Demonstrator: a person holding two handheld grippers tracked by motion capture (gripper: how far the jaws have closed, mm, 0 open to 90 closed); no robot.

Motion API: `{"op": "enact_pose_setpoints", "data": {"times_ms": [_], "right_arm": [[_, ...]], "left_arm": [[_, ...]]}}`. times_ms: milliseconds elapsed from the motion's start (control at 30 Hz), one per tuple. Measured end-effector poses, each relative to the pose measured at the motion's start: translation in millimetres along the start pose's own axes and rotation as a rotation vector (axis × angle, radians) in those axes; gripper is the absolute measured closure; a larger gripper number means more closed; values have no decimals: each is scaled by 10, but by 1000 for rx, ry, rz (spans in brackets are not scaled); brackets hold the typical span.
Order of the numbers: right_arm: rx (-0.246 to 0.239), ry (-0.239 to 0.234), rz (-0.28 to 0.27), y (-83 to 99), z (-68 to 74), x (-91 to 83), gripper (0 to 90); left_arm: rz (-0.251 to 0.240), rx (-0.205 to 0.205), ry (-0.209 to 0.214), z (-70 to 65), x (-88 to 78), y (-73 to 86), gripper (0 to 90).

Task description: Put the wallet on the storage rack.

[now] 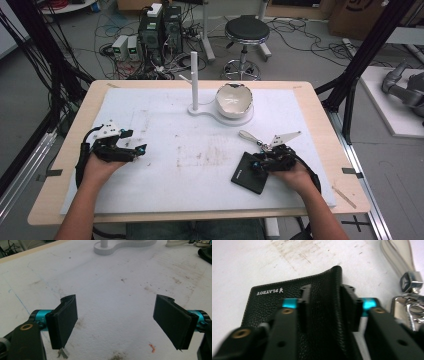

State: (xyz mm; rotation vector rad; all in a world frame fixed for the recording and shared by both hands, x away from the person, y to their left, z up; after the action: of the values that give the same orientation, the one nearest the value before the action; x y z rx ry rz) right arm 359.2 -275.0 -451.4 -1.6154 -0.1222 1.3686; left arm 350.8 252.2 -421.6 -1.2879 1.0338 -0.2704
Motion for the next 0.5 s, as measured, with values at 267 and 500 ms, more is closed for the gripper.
{"op": "enact_pose_setpoints", "data": {"times_ms": [267, 500], "right_arm": [[-49, 47, 13, -67, 42, -62, 805], [-73, 30, -53, -208, 141, -189, 832]], "left_arm": [[2, 3, -4, 1, -3, -1, 198], [-4, 3, -10, 9, -25, -5, 198]]}}
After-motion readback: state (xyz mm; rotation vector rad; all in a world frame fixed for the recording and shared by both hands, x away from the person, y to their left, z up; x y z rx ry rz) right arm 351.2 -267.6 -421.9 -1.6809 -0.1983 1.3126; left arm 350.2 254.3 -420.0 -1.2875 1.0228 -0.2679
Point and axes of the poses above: each handheld gripper's, and its own axes: x roughly forward along the jaws, y roughly out of its underside, z roughly to its left, the point moved 1 cm from there along x, roughly forward along the jaws, and after that the axes turned 6 degrees about y, right-handed, at the moved point
